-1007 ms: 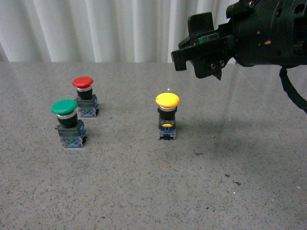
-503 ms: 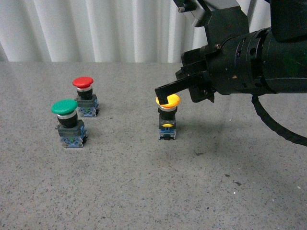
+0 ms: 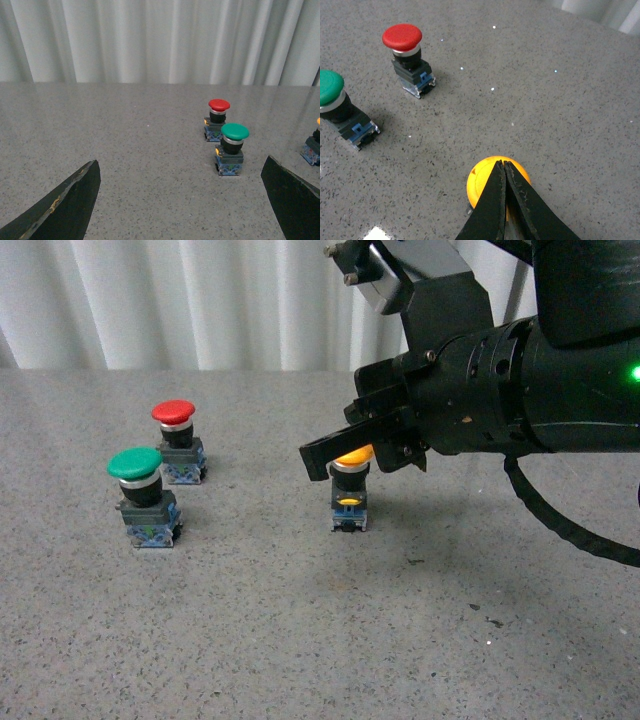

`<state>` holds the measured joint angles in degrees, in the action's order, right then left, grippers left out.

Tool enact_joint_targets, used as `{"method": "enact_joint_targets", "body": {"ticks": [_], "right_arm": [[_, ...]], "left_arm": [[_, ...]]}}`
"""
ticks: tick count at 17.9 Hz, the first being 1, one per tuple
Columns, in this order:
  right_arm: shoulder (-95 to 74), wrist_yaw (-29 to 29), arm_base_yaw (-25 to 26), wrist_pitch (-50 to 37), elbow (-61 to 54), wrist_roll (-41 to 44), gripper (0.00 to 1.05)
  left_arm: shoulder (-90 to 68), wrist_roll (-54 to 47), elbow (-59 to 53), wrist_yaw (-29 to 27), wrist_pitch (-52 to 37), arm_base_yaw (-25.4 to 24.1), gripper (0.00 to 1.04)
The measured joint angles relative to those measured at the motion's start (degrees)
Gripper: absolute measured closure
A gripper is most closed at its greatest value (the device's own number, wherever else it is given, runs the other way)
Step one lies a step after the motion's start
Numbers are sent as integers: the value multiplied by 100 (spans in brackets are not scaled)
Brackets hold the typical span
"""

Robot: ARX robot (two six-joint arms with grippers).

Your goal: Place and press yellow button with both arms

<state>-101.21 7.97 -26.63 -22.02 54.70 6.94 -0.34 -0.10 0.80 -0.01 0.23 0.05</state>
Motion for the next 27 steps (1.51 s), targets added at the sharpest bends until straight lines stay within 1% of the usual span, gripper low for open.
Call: {"method": "enact_joint_targets", "body": {"ticks": [22,26,27], "right_arm": [[-260,-33,37,411,107,219,103],[-260,-37,35,332,107,216,103],[-256,11,39,125,68,170,103]], "left_arm": [[0,0,0,0,0,0,7],[0,0,0,0,0,0,7],[0,0,0,0,0,0,7]]}}
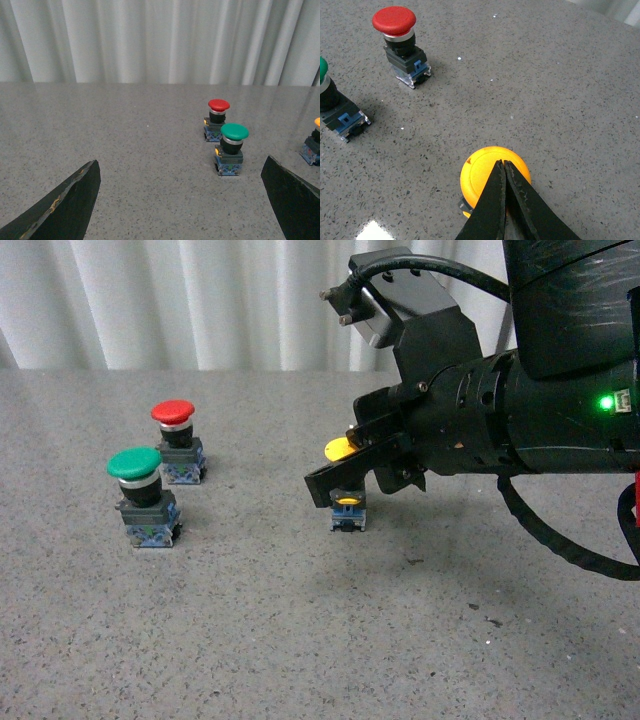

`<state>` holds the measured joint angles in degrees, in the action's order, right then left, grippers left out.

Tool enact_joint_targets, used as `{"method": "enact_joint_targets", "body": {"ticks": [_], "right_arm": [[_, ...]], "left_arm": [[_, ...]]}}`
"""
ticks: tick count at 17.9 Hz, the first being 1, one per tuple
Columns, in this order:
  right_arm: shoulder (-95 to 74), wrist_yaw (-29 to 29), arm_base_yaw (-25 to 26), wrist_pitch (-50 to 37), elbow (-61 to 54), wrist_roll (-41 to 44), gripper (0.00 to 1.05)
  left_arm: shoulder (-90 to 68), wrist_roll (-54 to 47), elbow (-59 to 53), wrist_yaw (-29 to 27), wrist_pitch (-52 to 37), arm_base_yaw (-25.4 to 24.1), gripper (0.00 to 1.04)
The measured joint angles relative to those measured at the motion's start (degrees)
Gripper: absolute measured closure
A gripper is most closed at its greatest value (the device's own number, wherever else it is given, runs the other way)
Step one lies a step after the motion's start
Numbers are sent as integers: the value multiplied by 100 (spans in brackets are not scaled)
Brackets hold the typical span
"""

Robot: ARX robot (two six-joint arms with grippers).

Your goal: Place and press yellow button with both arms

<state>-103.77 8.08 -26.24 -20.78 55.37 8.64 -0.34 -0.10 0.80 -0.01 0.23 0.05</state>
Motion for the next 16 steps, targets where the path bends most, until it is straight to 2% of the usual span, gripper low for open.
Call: {"method": "enact_joint_targets", "body": {"ticks": [4,10,16], "right_arm": [[66,101,0,-452,-170,-271,103],[581,249,-83,-638,-352,-481,103],[2225,22,-232,-973,-1071,-1139,103]], "left_arm": [[0,0,0,-2,0,0,7],[0,0,0,0,-2,0,7],[0,-2,0,0,0,0,7]]}}
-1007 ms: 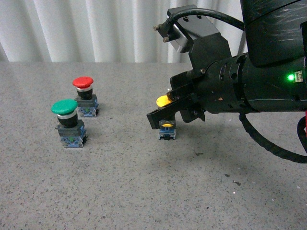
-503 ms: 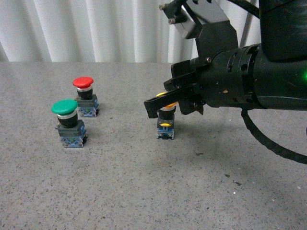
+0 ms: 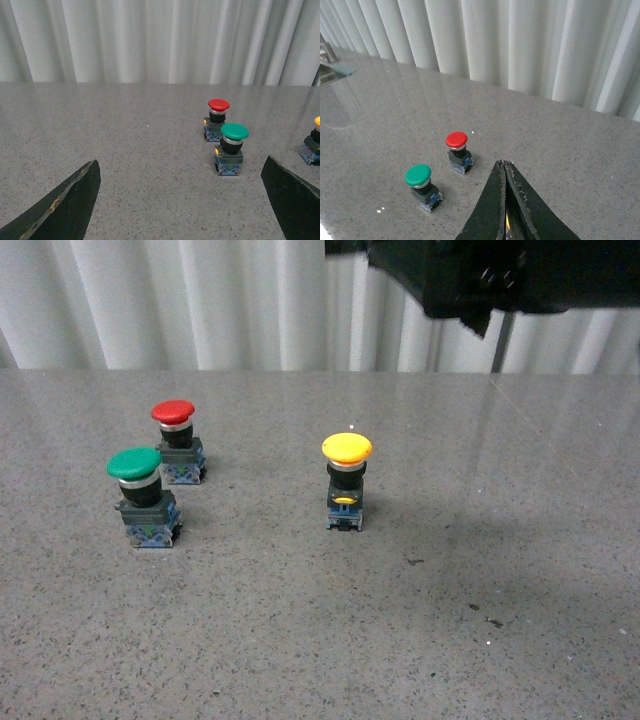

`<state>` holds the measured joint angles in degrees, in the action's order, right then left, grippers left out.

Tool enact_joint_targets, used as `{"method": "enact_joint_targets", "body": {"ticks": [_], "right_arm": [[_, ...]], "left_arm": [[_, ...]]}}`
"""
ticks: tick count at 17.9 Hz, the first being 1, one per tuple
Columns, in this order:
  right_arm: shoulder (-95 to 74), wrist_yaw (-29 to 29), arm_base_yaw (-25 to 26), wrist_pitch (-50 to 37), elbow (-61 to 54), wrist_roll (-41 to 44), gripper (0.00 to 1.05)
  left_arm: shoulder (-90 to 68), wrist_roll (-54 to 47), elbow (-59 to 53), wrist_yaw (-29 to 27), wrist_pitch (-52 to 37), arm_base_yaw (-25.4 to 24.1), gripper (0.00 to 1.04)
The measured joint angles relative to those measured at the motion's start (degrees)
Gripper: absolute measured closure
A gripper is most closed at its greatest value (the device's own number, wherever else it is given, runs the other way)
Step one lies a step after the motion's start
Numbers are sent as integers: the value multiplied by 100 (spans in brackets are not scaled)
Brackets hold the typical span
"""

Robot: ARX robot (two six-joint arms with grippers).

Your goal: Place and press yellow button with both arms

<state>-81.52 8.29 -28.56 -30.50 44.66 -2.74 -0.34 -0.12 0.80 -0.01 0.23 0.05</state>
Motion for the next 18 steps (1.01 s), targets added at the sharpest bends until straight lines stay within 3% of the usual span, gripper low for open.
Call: {"method": "enact_joint_targets", "body": {"ticks": [6,7,8,9,10,18], "right_arm": [[2492,-494,-26,-9,-1392,-721,103],[2889,-852,7,308,-1517,-730,103],[3274,-1943,-55,866,-1635,-446,103],[3755,-2688,170,1215,-1980,-144,103],[4168,-3012,566,1259,-2382,-2,103],[5663,-1755,1956,1322,-3692,223,103]], "left_arm": [[0,2,0,0,-2,0,7],[0,2,0,-2,0,0,7],[0,0,0,2,0,0,7],[0,0,0,0,0,0,7],[0,2,0,-13,2,0,7],[0,2,0,0,0,0,7]]}}
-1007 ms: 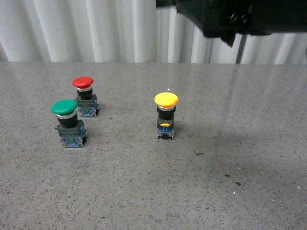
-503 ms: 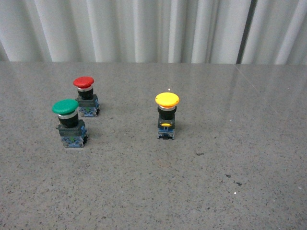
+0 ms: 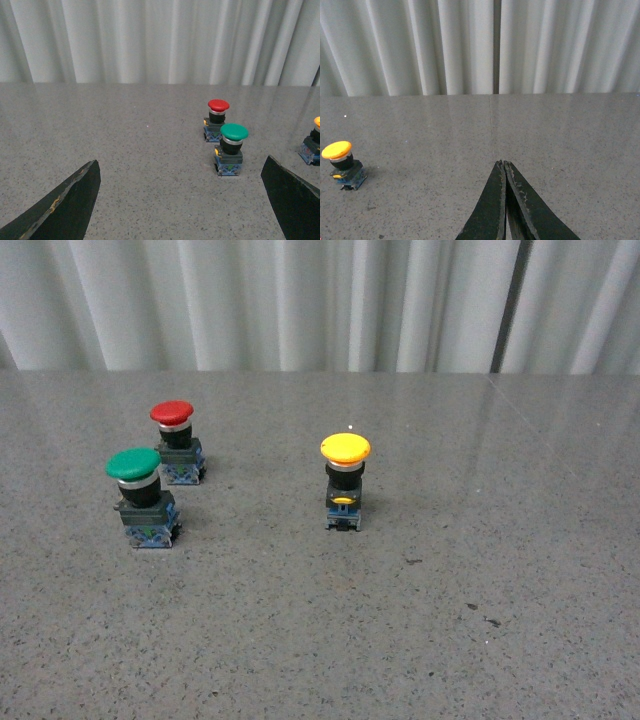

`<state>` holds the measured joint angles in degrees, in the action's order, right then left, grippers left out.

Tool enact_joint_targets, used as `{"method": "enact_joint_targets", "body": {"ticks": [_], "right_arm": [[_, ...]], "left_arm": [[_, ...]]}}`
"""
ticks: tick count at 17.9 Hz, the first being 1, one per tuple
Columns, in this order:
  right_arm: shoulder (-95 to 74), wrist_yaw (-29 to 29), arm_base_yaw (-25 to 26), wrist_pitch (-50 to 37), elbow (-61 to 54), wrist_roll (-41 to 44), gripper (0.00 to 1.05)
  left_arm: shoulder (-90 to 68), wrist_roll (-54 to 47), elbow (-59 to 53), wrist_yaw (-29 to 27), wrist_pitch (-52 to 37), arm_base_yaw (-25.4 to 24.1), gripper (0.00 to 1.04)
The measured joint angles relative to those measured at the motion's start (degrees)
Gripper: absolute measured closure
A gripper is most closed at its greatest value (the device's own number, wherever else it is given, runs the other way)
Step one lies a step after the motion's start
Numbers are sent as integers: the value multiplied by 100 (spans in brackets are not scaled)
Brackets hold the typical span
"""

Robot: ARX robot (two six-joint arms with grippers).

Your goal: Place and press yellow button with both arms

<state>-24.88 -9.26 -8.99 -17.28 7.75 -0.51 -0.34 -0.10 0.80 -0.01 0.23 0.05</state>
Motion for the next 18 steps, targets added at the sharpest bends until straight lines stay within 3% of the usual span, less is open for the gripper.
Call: {"method": "enact_joint_targets", "body": {"ticks": [2,4,5,14,16,18], "right_arm": [[229,205,190,109,-153,11,103],[555,844,857,256,-321,13,103],[654,824,949,315,-369,11,103],[1508,929,901,752,-708,15,103],[2286,931,901,1781,-704,15,103],[2485,931,901,1641,-693,15,103]], "left_arm": [[0,0,0,-2,0,0,7],[0,0,0,0,-2,0,7],[0,0,0,-4,0,0,7],[0,0,0,-2,0,0,7],[0,0,0,-7,0,0,7],[0,0,0,0,2,0,7]]}}
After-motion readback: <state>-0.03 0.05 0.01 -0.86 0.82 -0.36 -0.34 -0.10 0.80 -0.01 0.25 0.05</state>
